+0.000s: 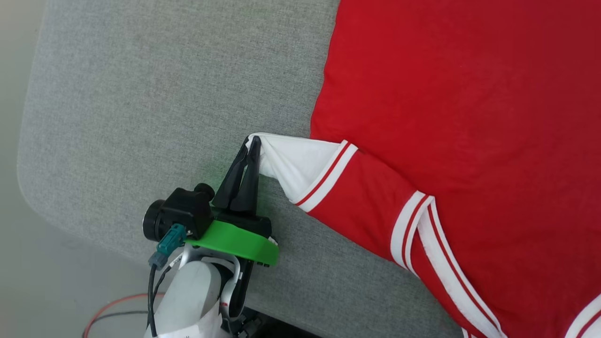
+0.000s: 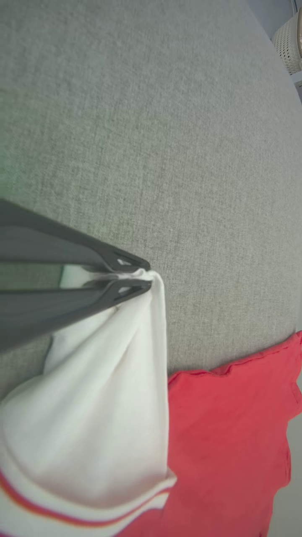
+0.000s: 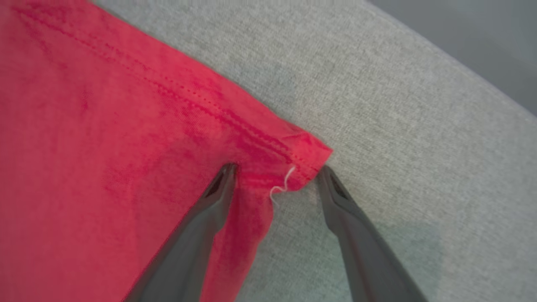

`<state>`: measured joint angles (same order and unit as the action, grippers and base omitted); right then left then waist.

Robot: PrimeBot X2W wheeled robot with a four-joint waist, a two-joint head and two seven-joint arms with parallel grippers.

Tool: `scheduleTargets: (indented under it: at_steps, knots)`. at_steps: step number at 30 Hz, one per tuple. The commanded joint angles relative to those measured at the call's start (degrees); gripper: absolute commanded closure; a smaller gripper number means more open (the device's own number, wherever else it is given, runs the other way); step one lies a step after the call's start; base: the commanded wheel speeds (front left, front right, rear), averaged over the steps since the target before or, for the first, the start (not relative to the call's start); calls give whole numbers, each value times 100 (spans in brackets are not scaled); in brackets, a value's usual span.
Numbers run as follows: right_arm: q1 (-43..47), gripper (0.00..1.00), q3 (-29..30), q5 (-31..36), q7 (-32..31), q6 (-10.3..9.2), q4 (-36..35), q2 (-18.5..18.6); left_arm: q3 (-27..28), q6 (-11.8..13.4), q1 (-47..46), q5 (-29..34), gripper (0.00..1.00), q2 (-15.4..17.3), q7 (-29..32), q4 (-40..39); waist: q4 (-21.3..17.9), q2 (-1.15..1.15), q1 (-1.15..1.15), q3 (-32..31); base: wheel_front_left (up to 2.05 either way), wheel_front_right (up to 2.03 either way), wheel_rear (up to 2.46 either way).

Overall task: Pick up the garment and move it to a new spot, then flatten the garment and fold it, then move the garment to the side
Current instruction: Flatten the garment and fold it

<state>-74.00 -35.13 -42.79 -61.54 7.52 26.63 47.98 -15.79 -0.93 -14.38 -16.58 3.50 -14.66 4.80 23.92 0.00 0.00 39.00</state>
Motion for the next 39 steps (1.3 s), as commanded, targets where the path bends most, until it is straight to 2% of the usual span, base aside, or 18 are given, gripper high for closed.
scheduleTargets:
  at_steps: [1,3,4,5,12,18,21,28,33,39]
  knots:
    - [397,0,-213,-54,-80,-3,165,-50,48,-39,-61,64,100,-40,-34,16,85,0,0,95,0,0,0]
    - [445,0,-241,-89,-55,-3,165,5,56,-58,-70,84,100,-48,-34,35,88,0,0,94,0,0,0]
    - [450,16,-236,-95,-13,-3,166,23,56,-65,-74,93,100,-51,-34,47,88,0,0,89,0,0,0]
    - [450,100,-241,-90,46,-3,164,45,58,-72,-76,101,100,-53,-34,62,84,0,0,74,0,0,0]
    - [341,100,-295,-54,635,-3,204,17,170,-42,-4,163,100,-60,-34,182,-46,0,0,-250,0,0,0]
    - [422,100,-545,-113,1262,-3,245,-42,323,-63,213,237,100,-61,-34,349,-306,0,0,-877,0,0,0]
    - [612,100,-664,-369,1643,-3,145,-11,445,-101,383,300,100,-39,-34,472,-470,0,0,-1275,0,0,0]
    - [1457,100,-1137,-882,2318,-3,-315,498,620,-186,831,408,100,99,-34,761,-825,0,0,-2097,0,0,0]
    - [2451,100,-1360,-1329,2759,-3,-646,984,743,-218,1116,415,100,199,-34,929,-1076,0,0,-2554,0,0,0]
    - [3680,100,-1380,-1810,3261,-3,-914,1313,873,-245,1395,398,100,305,-34,1092,-1388,0,0,-2901,0,0,0]
